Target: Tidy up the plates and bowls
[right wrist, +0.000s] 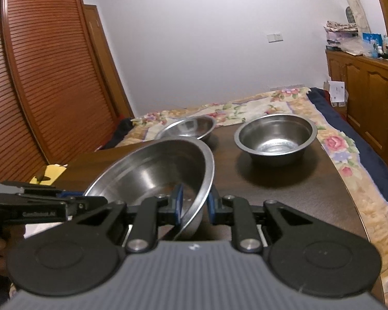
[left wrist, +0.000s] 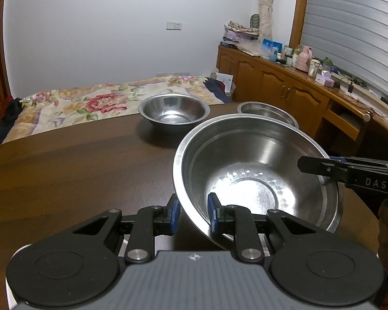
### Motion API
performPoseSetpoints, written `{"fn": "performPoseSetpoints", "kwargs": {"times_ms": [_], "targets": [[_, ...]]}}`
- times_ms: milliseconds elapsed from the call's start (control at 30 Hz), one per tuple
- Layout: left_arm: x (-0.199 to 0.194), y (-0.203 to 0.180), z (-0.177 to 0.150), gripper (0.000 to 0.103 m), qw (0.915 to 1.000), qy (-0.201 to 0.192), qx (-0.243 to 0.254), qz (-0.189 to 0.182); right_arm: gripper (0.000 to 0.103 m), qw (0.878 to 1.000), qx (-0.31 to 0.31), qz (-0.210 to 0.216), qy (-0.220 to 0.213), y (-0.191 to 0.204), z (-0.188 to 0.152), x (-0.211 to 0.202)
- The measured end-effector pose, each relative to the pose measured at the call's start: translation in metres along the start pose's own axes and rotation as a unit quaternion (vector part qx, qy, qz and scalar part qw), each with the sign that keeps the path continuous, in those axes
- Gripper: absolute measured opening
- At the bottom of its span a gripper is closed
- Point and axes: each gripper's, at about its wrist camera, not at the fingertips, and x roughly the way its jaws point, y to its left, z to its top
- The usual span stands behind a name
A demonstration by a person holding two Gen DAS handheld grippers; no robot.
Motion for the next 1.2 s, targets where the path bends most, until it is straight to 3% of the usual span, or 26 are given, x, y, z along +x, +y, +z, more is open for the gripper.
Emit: {"fn": "performPoseSetpoints", "kwargs": {"times_ms": [1200], "targets": [[-0.031,-0.010,-0.047,0.025,0.9996,0.021,-0.003,-0.018,0.021,0.999,0.002,0.012,0.029,0.011,-0.038,-0.020]]}}
